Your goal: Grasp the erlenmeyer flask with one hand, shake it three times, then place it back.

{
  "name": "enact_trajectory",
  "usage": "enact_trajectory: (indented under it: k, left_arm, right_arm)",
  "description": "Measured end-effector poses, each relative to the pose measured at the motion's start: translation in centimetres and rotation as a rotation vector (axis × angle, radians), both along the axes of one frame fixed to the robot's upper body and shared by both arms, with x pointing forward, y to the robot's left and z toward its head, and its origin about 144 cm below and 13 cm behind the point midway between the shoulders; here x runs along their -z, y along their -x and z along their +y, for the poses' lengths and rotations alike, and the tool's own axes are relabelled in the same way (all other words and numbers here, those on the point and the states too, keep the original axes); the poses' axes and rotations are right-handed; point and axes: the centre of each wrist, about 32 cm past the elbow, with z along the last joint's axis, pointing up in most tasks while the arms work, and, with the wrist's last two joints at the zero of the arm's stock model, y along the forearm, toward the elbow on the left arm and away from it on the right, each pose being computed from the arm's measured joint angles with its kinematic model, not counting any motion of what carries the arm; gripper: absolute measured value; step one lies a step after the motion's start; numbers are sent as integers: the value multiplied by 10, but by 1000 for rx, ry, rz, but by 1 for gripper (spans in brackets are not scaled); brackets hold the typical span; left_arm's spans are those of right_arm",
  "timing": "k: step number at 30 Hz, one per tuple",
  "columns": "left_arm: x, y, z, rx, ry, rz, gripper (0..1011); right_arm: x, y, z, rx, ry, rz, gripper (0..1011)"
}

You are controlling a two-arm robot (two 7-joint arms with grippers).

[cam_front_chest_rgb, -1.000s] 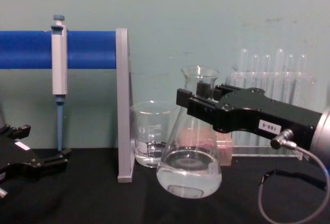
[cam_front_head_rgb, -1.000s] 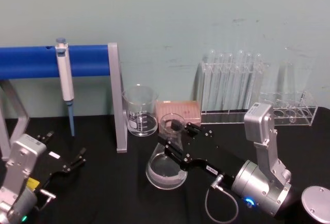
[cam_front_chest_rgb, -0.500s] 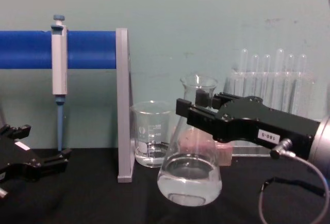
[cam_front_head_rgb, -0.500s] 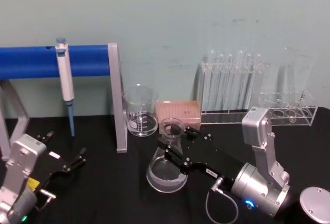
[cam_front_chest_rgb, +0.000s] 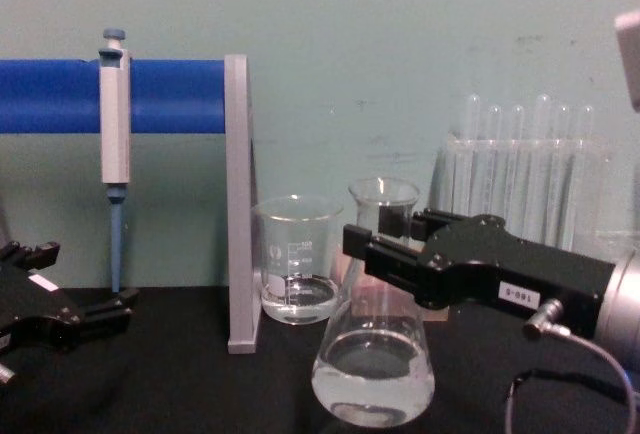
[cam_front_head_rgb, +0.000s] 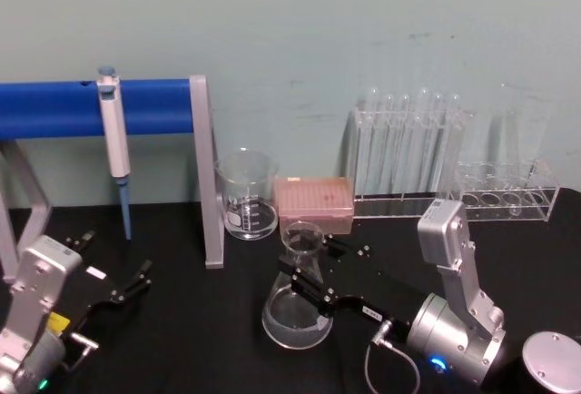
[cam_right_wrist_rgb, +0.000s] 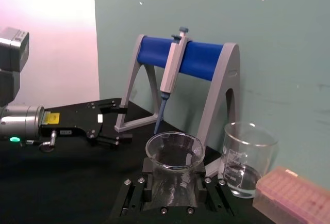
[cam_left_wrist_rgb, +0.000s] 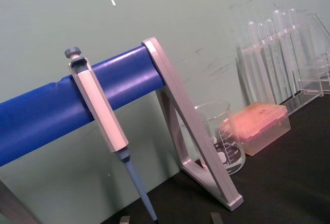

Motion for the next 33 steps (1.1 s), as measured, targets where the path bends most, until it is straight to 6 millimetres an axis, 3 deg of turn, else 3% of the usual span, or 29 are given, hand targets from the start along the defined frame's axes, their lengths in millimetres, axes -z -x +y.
enact_trajectory:
  k: [33]
  left_arm:
    - [0,0,0,0,0,0,1001]
  right_arm:
    - [26,-5,2,-34,33,57,457]
